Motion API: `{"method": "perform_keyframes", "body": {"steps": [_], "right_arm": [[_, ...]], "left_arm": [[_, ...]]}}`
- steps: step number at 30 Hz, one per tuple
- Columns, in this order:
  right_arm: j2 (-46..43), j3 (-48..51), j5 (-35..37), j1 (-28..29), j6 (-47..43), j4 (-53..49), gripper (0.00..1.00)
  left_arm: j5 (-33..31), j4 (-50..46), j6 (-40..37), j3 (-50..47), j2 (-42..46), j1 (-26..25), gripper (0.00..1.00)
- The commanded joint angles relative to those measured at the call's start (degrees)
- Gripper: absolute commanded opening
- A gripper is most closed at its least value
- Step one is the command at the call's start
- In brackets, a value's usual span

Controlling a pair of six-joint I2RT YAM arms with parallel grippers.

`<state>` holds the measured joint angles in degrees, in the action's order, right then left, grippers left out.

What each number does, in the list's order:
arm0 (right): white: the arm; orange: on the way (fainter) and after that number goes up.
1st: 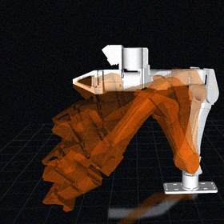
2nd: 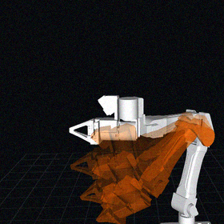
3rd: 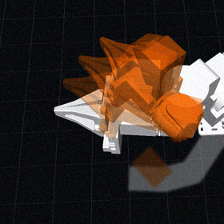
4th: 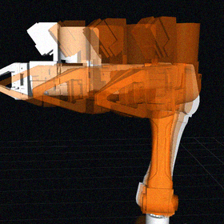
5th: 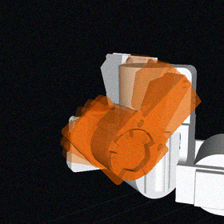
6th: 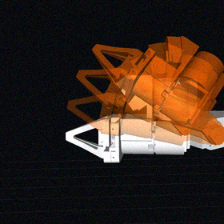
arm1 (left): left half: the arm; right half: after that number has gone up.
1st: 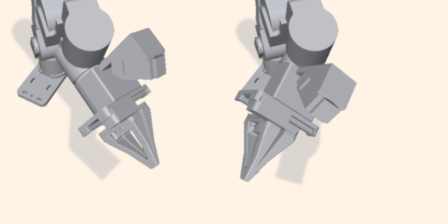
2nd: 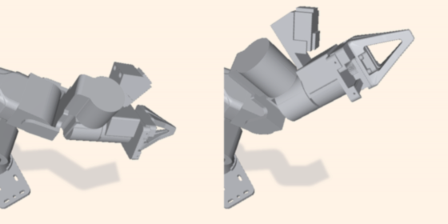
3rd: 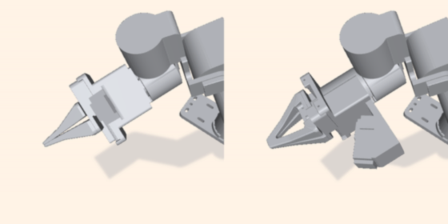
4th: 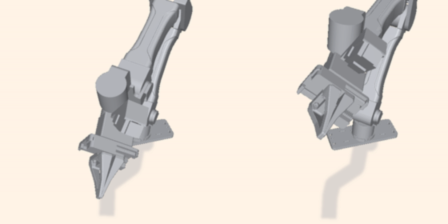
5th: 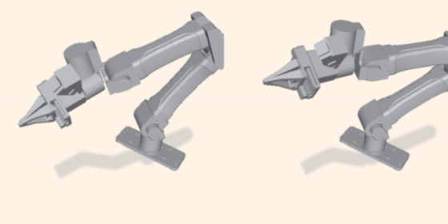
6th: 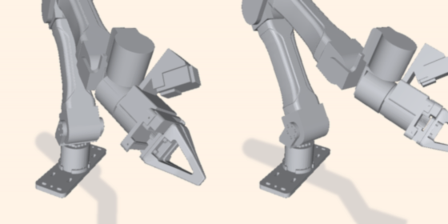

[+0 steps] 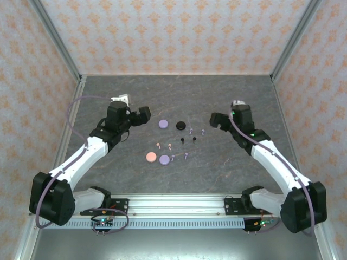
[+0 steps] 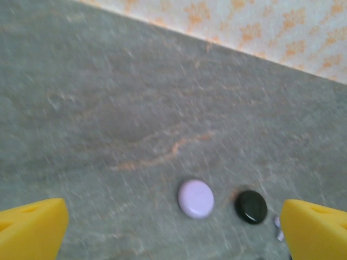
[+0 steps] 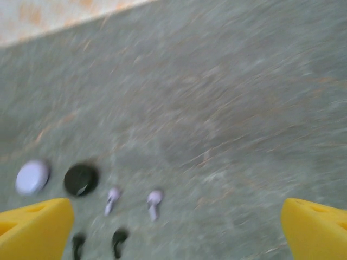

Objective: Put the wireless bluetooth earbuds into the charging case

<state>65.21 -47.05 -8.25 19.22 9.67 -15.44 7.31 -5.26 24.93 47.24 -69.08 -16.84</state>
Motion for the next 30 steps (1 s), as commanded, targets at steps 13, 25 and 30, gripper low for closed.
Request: {"method": "perform_keyframes", "body": {"steps": [13,25,30], "right_arm": [[29.43,-28.98,-19.87,11.15,-57.59,-19.83,0.99],[50.82,-49.72,-23.6,14.54,-80.31,-27.59,1.0],[57.35,-57.63,-22.03,14.9,-83.81,-28.81,0.98]], "left_arm": [[-10.56,-18.63,4.6,-3.41,15.42,-0.05,1.0],[-19.05,-24.29,1.56,-4.52,24.74,-0.09,1.0],[-19.96,-25.2,0.91,-4.24,25.79,-0.04,1.0]]}}
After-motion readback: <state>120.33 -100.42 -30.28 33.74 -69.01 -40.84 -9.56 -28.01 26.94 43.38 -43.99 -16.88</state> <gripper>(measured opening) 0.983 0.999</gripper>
